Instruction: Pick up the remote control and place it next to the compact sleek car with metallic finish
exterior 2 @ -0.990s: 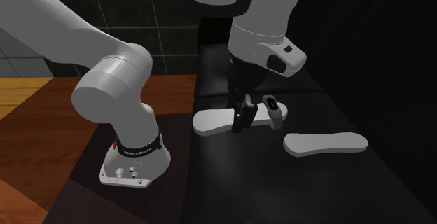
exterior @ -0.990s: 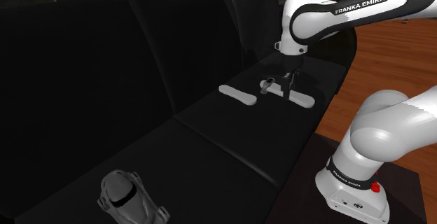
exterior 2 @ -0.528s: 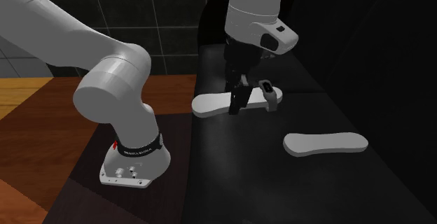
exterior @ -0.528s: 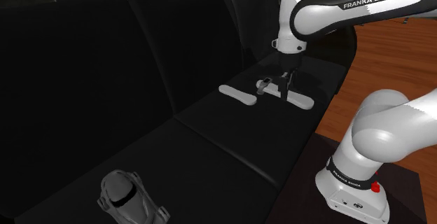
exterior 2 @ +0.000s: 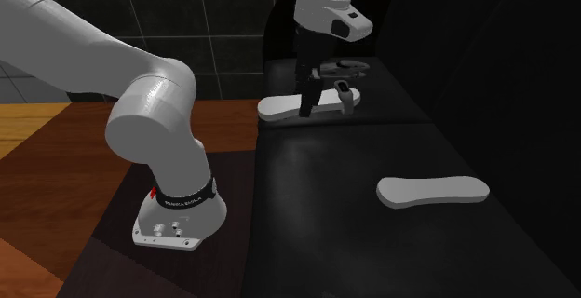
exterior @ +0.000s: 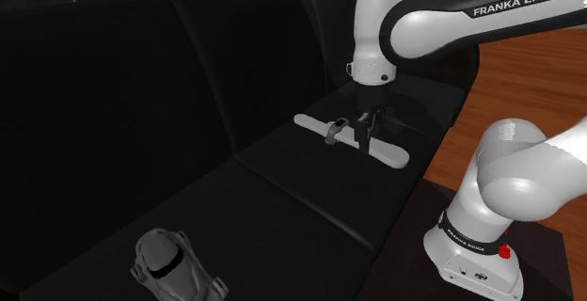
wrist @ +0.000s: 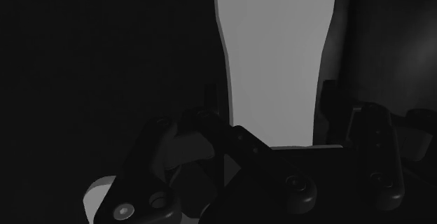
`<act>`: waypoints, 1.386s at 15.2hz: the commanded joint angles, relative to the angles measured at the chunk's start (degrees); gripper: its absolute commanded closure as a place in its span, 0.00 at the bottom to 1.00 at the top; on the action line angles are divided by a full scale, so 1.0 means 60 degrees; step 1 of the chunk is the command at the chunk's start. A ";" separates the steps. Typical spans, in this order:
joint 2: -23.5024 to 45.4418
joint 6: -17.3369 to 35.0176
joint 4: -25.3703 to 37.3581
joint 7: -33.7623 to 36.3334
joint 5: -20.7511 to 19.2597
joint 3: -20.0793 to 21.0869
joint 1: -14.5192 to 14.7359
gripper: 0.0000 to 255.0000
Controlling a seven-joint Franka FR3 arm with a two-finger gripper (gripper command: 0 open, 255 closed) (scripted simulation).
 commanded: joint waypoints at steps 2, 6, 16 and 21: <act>0.0169 0.0143 0.0103 0.0727 0.0599 0.0657 0.0441 1.00; 0.0662 0.0407 0.0471 0.1666 0.1301 0.1520 0.0961 1.00; 0.2690 0.1237 0.2155 0.3941 0.2341 0.3612 0.1683 1.00; 0.4031 0.1642 0.3355 0.5159 0.2306 0.4634 0.1760 1.00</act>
